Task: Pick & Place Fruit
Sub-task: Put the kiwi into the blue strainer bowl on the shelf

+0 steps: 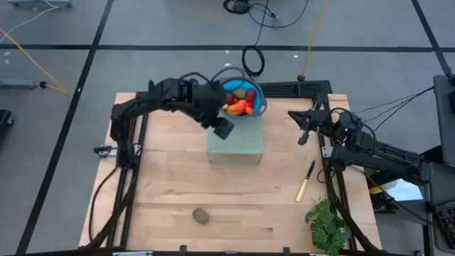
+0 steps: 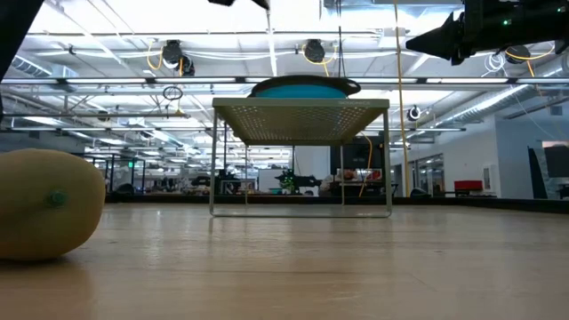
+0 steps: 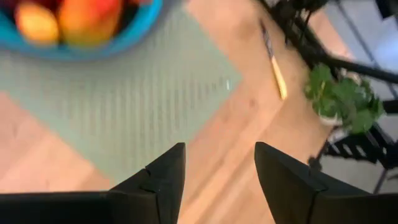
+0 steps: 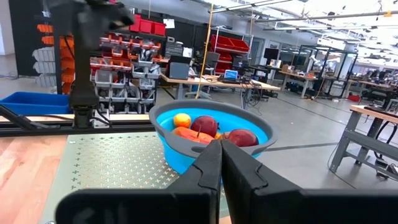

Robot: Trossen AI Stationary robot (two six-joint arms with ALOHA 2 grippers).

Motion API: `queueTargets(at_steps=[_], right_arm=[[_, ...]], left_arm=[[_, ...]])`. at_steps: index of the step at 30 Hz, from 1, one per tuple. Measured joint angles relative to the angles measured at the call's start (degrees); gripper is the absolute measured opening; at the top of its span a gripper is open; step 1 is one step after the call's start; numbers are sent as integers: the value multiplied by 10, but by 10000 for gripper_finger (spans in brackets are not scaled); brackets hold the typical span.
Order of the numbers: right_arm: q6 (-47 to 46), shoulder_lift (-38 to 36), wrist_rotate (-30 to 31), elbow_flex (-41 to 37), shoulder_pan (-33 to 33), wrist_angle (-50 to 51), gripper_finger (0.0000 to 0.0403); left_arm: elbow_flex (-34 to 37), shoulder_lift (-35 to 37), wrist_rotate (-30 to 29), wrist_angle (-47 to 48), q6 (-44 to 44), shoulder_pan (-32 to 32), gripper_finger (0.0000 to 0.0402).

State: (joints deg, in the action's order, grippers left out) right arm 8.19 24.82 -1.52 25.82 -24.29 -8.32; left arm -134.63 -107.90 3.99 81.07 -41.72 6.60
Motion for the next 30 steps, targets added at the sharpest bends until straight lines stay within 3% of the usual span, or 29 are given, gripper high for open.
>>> queueTargets(at_steps=[13,24,30], right_arm=[[0,0,0,0,0,2,4],[0,0,0,0,0,5,4],[0,0,0,0,0,4,4]], left_arm=[[0,2,-15,44,-176,-127,163],[1,2,-78,44,-415,-232,163],[34,2,-110,44,-545,-284,163]])
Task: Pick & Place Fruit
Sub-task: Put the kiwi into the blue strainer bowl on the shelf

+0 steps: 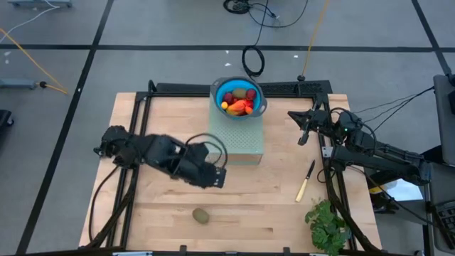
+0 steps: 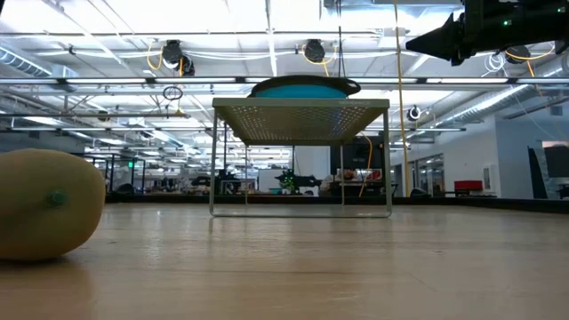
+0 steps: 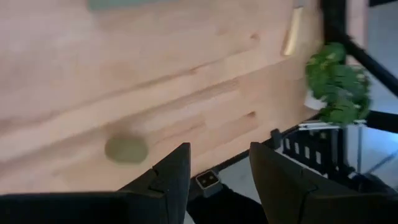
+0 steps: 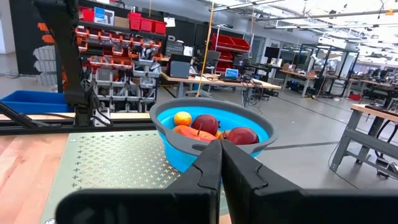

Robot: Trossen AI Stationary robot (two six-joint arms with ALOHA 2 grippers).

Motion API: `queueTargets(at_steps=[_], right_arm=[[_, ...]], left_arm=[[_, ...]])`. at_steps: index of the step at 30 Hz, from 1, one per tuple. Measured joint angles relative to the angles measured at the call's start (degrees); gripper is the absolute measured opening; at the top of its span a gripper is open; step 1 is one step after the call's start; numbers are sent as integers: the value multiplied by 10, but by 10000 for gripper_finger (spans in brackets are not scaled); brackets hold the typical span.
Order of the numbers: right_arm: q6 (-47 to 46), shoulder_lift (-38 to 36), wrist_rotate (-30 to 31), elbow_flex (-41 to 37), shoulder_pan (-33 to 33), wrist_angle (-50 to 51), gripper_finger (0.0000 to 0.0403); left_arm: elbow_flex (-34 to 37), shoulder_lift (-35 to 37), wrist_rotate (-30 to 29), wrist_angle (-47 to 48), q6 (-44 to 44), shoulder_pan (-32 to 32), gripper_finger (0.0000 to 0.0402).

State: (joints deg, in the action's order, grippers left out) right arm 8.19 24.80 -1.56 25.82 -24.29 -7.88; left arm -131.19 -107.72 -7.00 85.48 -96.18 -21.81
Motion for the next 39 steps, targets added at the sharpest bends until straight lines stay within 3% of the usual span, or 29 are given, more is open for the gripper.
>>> queueTargets(at_steps=[13,28,39], right_arm=[[1,0,0,0,0,0,4],[2,0,0,0,0,0,4],[36,0,1,0,0,0,4]], left_arm=[[133,-1,85,-11,-248,-72,163],[221,-1,85,-62,-323,-101,168],[297,-1,85,-165,-450,-125,256]])
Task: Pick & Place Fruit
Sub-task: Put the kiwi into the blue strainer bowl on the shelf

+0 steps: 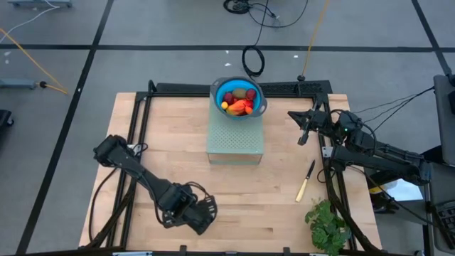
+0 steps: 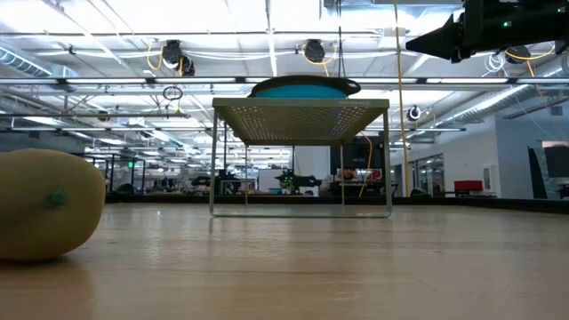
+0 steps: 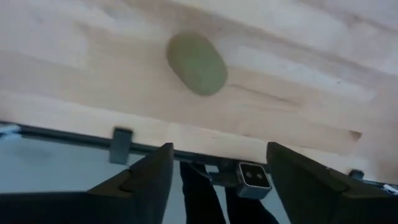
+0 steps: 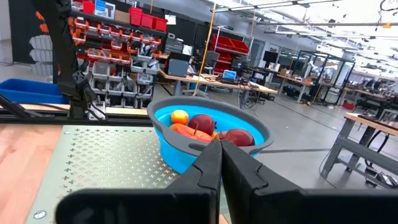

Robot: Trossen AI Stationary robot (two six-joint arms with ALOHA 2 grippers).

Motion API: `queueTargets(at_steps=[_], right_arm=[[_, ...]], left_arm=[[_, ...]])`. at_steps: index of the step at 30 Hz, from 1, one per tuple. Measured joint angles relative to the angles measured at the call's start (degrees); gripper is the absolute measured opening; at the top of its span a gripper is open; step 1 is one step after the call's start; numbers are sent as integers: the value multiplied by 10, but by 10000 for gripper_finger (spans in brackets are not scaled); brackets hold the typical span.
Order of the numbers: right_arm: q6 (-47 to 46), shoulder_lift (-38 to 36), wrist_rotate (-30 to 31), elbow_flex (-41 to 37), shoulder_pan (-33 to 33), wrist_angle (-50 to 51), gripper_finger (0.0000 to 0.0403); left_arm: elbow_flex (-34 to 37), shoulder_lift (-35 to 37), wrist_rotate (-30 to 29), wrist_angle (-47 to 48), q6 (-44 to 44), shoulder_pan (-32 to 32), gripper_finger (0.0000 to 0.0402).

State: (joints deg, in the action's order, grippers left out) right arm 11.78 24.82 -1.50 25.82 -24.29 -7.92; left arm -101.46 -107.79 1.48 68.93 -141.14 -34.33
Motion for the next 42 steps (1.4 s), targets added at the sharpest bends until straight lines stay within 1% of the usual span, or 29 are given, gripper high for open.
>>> queueTargets(at_steps=[3,9,15,21,33,35,38,42], right_arm=[[6,0,1,0,0,0,4],[55,0,1,0,0,0,4],[56,0,1,0,0,0,4],[56,0,1,0,0,0,4],[55,0,1,0,0,0,4],[55,0,1,0,0,0,4],[55,0,1,0,0,0,4],[55,0,1,0,0,0,4]], left_arm=[[29,0,1,-48,-12,-8,287],[82,0,31,-126,-15,-10,343],[111,0,31,-131,-19,-9,373],[141,0,36,-135,-16,-7,374],[178,0,35,-147,-15,10,350],[178,0,26,-147,-16,10,349],[178,0,-6,-148,-17,8,352],[178,0,-9,-148,-16,8,358]])
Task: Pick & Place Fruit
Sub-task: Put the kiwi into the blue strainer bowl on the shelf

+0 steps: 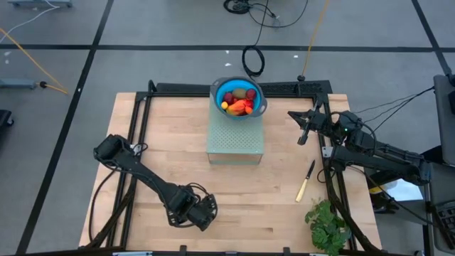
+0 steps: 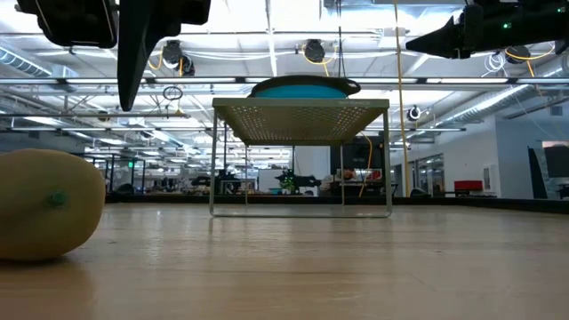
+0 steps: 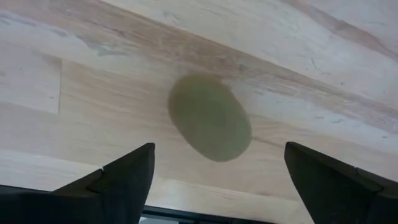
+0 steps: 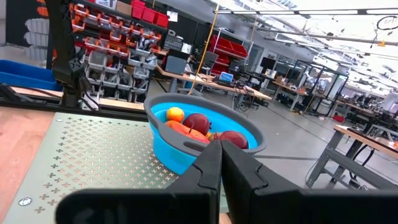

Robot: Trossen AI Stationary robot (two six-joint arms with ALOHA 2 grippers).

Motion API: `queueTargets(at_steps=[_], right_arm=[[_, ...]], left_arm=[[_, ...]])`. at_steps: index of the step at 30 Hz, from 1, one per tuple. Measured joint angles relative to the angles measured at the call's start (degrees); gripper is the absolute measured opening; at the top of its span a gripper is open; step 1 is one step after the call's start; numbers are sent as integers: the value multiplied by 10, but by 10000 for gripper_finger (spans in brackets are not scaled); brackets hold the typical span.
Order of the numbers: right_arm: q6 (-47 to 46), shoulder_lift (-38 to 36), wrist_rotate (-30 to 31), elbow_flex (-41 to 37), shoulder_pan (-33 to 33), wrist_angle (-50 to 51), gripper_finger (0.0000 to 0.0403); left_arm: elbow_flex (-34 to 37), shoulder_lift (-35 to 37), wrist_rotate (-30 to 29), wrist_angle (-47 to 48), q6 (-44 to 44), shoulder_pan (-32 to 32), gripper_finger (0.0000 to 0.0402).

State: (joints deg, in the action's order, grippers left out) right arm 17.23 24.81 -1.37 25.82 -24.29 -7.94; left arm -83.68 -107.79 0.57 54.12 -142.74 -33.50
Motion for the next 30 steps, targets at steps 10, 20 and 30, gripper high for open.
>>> queueTargets(at_steps=[10,20,30], right_arm=[[0,0,0,0,0,0,4],[0,0,-2,0,0,0,4],[0,0,-2,0,0,-2,4]], left_arm=[[0,-21,23,-15,-10,1,374],[0,-52,23,-22,-12,5,375],[0,-56,-11,-44,32,6,387]])
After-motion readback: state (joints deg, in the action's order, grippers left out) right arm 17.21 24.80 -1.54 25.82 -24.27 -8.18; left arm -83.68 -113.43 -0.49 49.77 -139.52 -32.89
